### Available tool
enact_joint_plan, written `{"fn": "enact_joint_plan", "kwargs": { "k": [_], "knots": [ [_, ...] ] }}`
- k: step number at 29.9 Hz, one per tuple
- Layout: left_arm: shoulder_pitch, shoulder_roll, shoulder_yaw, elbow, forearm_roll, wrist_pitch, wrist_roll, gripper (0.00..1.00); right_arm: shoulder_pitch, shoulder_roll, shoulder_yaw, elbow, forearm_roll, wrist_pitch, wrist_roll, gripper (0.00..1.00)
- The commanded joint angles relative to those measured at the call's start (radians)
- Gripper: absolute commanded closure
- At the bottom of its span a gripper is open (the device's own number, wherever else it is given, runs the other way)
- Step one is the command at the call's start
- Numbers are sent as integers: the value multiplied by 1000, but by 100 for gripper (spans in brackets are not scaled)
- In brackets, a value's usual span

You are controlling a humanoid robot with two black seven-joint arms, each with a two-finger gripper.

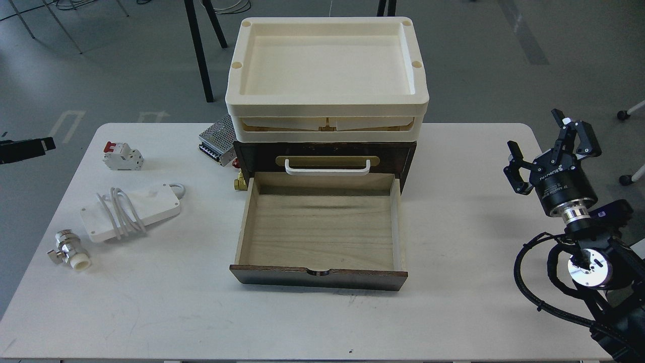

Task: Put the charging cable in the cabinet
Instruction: 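Move the left gripper toward the white charging adapter with coiled cable, then lower the left gripper onto the white adapter and close on it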

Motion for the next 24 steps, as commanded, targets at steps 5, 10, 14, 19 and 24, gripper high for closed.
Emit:
{"fn": "enact_joint_plan", "kwargs": {
  "k": [5,10,14,19,24],
  "knots": [
    [16,-81,16,-7,7,6,0,1,0,0,-1,0,0,0,0,1],
    [17,-124,43,-7,41,9,0,1,0,0,-1,0,0,0,0,1],
    [14,-151,106,-7,40,56,0,1,0,0,-1,0,0,0,0,1],
    [13,-161,174,-7,35,104,0,1,0,0,-1,0,0,0,0,1],
    [17,-163,176,-5,37,109,0,1,0,0,-1,0,0,0,0,1]
  ]
}}
